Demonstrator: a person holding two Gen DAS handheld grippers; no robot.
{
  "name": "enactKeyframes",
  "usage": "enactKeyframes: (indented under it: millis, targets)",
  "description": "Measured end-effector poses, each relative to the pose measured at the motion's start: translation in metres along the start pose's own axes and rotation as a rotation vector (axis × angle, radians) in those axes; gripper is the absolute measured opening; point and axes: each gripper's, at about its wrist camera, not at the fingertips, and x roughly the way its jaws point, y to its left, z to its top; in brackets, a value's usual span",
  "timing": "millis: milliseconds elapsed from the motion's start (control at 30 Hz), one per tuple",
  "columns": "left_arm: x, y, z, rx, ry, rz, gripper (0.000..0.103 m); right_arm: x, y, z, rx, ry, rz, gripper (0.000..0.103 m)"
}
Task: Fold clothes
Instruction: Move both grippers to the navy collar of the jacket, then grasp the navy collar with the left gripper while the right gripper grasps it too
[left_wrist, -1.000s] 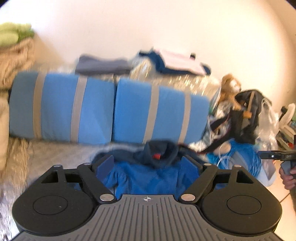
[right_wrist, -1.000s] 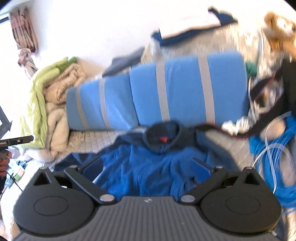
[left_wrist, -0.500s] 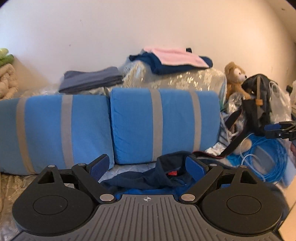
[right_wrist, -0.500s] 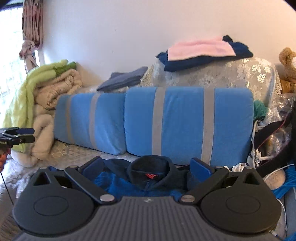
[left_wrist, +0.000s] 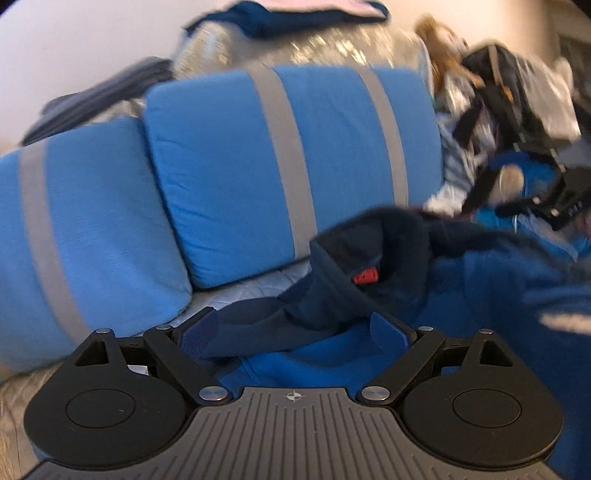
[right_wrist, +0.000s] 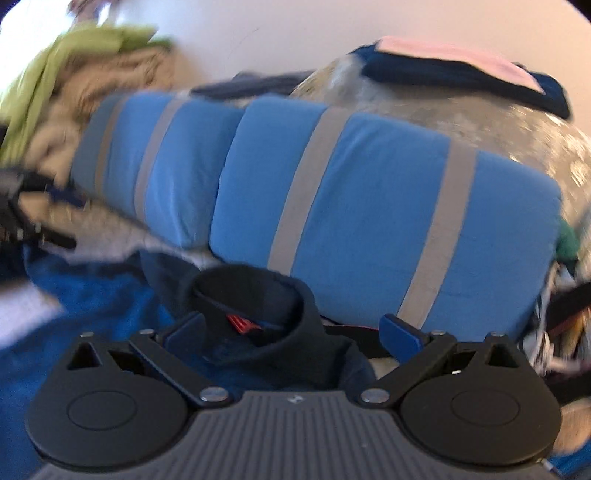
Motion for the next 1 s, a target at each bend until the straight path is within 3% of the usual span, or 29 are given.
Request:
enactKeyframes:
  millis: [200,367,533,700,833,967,1000]
  targets:
    - [0.055,-0.007,-0.008,0.168,0.027,-0.031,0.089,0.054,-0.013,-0.024,-0.146,0.068,0.016,0.103]
    - [0.081,-0.002,-0.015,0.182,0.0,-0.115,0.088,0.074,-0.021,-0.03,-0.166,0.064,0.06,0.103]
    - [0.091,-0.002,-0.018,0.201,-0.025,-0.161,0.084,0.093,-0.029,-0.036,-0.184,0.059,0.107,0.102]
    - [0.095,-0.014,-0.022,0.305,-0.01,-0.143,0.084,0.102,-0.024,-0.036,-0.283,0.064,0.087,0.101]
    - [0.086,-0.01,-0.021,0.253,-0.02,-0.177,0.083,0.099,-0.026,-0.029,-0.241,0.054,0.114,0.101]
    - [0.075,0.009,-0.004,0.002,-0.073,-0.245,0.084,0.093,-0.039,-0.015,-0.018,0.025,0.17,0.102]
    - [0.076,0.01,0.001,-0.047,-0.074,-0.229,0.084,0.091,-0.042,-0.012,0.041,0.012,0.18,0.102]
